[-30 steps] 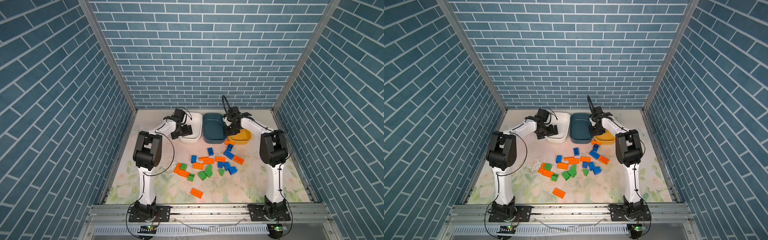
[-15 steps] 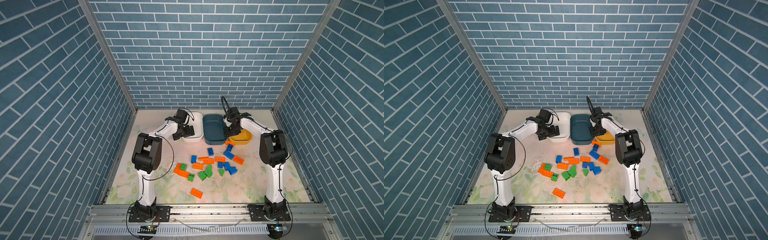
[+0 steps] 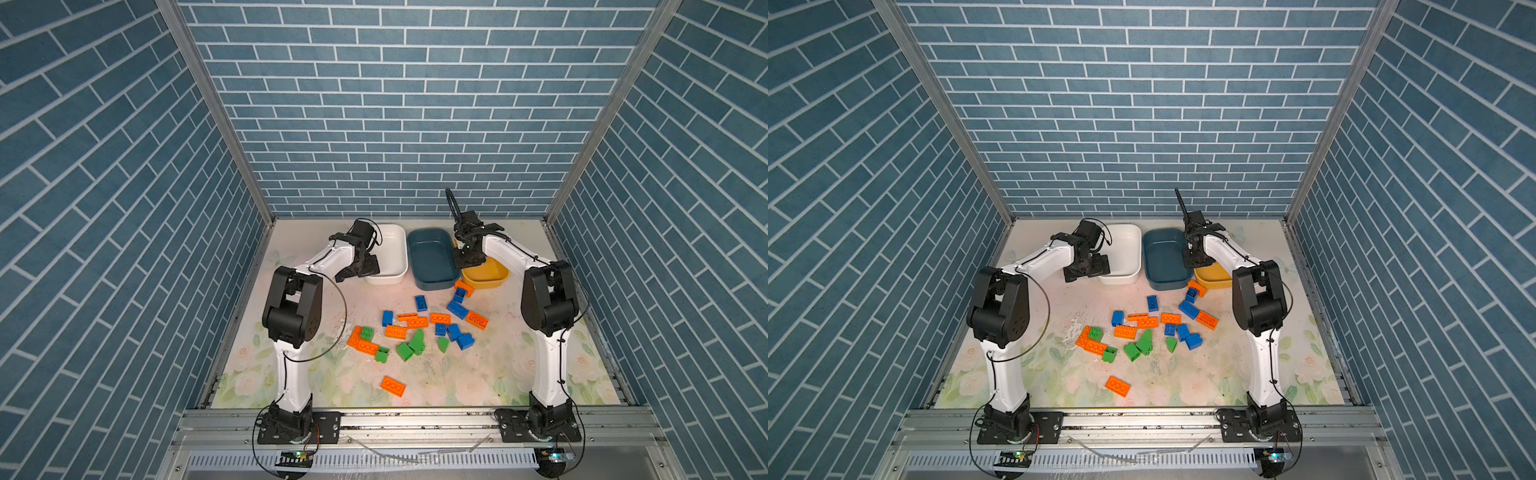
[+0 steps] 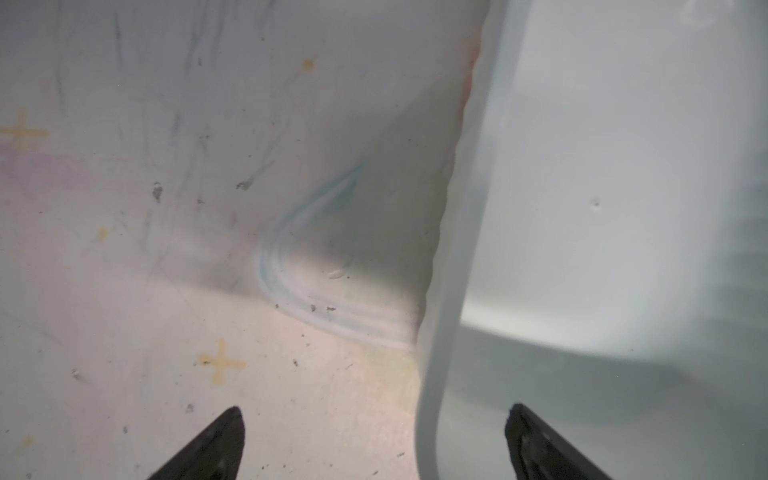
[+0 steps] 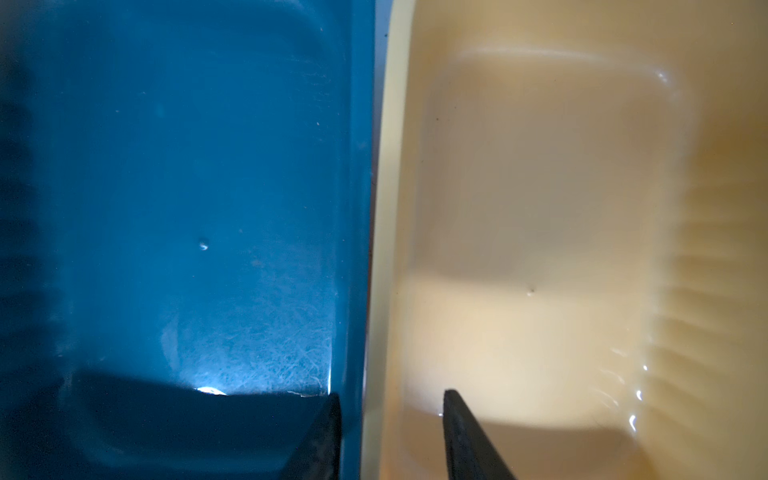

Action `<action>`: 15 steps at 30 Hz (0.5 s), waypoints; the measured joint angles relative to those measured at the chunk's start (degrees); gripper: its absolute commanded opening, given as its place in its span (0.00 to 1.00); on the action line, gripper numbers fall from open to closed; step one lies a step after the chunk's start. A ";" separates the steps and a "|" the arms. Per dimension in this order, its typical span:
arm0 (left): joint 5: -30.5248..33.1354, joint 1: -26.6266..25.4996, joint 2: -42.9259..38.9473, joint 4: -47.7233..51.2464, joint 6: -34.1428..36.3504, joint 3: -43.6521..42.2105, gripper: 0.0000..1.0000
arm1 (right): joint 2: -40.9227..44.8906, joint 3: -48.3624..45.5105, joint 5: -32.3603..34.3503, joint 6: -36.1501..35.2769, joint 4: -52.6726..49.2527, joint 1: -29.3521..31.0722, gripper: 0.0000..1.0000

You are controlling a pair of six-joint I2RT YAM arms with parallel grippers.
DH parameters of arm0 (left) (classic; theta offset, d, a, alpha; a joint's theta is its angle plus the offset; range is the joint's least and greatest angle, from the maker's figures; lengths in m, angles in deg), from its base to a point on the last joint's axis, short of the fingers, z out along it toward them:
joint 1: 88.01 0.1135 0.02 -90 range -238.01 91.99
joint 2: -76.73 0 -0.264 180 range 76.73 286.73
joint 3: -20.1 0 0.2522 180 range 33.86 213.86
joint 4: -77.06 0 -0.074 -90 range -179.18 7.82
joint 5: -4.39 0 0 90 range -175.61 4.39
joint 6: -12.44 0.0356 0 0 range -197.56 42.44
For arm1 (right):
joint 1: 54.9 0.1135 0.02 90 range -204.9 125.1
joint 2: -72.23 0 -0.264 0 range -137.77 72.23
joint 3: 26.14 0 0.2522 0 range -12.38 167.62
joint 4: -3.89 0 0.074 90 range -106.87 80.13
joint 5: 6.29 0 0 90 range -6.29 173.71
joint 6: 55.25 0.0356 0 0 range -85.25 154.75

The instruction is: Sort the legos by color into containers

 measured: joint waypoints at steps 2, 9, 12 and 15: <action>0.15 0.07 0.00 0.09 0.02 -0.07 0.99 | 0.00 0.00 -1.01 0.11 0.22 0.00 0.41; -0.83 0.07 -0.17 0.11 0.46 -0.22 0.99 | -0.76 0.24 -7.61 2.51 3.34 0.00 0.41; -0.57 0.07 -0.98 0.33 0.81 -0.22 0.99 | -1.55 0.68 -9.57 3.04 4.48 0.00 0.41; -0.09 0.07 -2.64 0.70 1.36 -0.22 0.99 | -1.68 0.72 -10.49 3.45 5.14 0.00 0.45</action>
